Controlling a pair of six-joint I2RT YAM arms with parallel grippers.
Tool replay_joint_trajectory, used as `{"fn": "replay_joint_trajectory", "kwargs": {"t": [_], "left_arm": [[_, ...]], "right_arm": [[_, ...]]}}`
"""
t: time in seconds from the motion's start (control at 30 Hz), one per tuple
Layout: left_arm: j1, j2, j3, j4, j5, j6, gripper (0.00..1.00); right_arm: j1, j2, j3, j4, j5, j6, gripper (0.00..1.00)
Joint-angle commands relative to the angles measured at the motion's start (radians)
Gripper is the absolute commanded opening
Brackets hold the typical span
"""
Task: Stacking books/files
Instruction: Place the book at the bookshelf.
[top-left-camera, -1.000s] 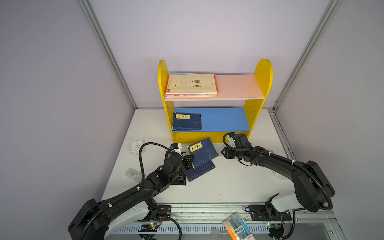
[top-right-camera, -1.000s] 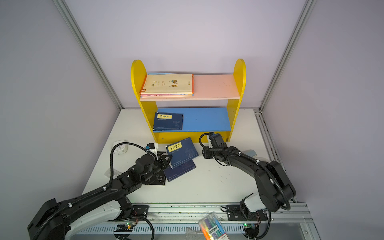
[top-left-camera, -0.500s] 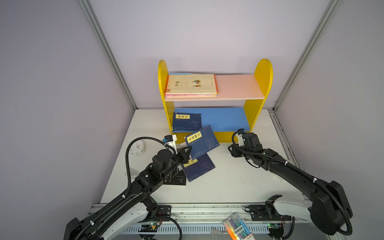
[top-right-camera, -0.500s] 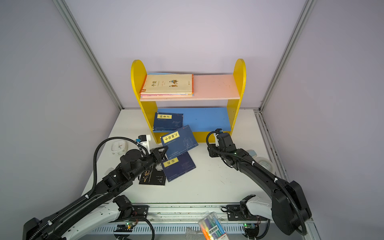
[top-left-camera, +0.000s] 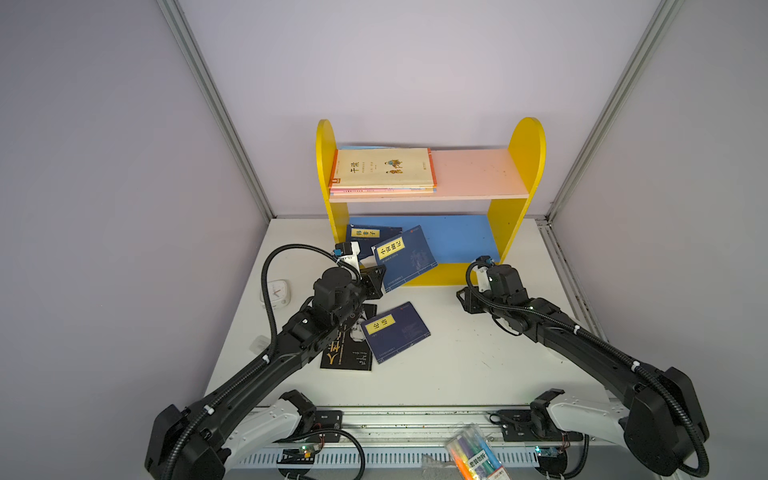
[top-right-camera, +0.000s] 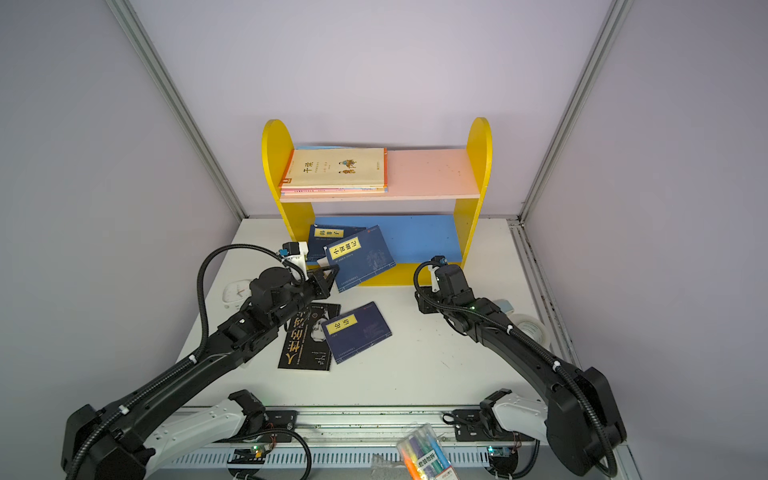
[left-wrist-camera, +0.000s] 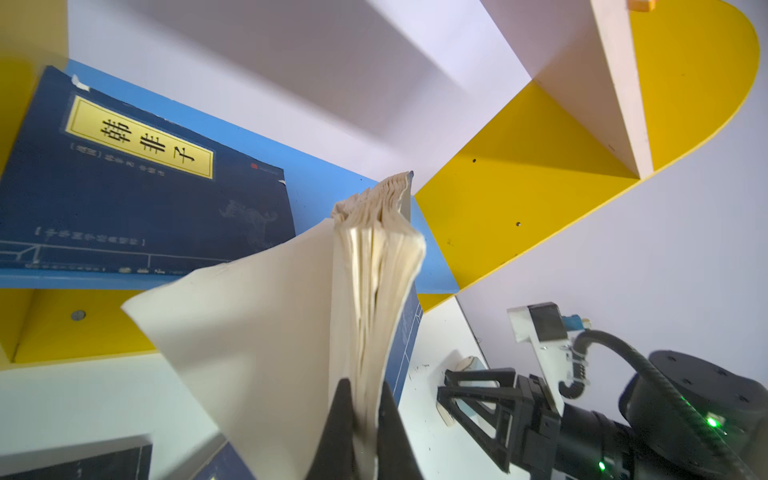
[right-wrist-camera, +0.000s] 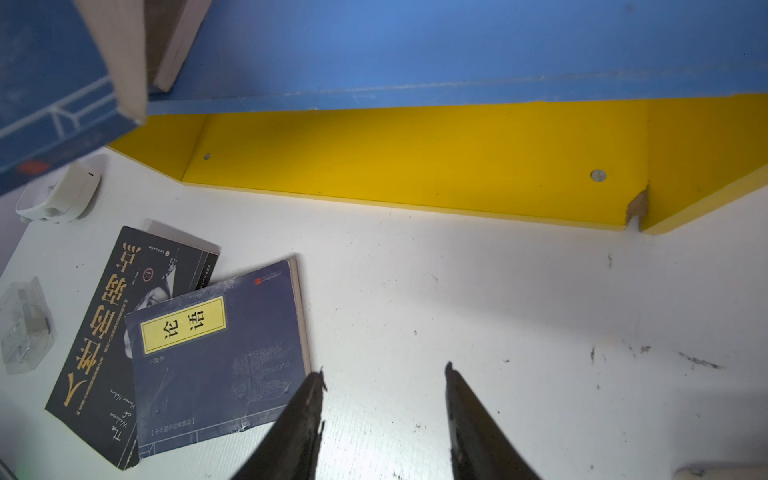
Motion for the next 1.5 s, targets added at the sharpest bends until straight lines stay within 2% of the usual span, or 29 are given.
{"fn": "replay_joint_trajectory", "kwargs": {"t": [0.0, 0.27, 0.47, 0.63, 0.73, 0.8, 0.93, 1.17, 1.23, 1.47], "left_arm": [[0.019, 0.053, 0.024, 0.153, 0.035, 0.035, 0.0], [0.074, 0.212, 0.057, 0.257, 0.036, 0.002, 0.0], [0.12, 0.332, 0.066, 0.309, 0.032, -0.05, 0.0], [0.139, 0.389, 0.078, 0.301, 0.021, -0.055, 0.0], [0.146, 0.392, 0.069, 0.292, 0.005, -0.06, 0.14], [0.152, 0.386, 0.057, 0.287, -0.006, -0.064, 0.29], [0.159, 0.371, 0.043, 0.266, -0.008, -0.053, 0.44], [0.17, 0.321, 0.01, 0.234, 0.001, -0.046, 0.57], [0.17, 0.285, -0.003, 0.204, 0.005, -0.035, 0.63], [0.171, 0.088, -0.055, -0.045, -0.063, -0.001, 0.84]], "right_arm": [[0.001, 0.0, 0.012, 0.014, 0.004, -0.011, 0.5], [0.0, 0.044, 0.071, -0.002, 0.002, -0.046, 0.5], [0.01, 0.098, 0.168, 0.018, -0.071, -0.151, 0.52], [0.059, 0.156, 0.246, 0.048, -0.139, -0.266, 0.52], [0.087, 0.21, 0.293, 0.048, -0.18, -0.311, 0.52], [0.102, 0.25, 0.324, 0.045, -0.202, -0.328, 0.52], [0.13, 0.323, 0.385, 0.036, -0.226, -0.343, 0.52], [0.183, 0.447, 0.486, -0.003, -0.207, -0.364, 0.49], [0.186, 0.466, 0.502, -0.008, -0.21, -0.359, 0.49], [0.187, 0.504, 0.544, -0.051, -0.189, -0.378, 0.48]]}}
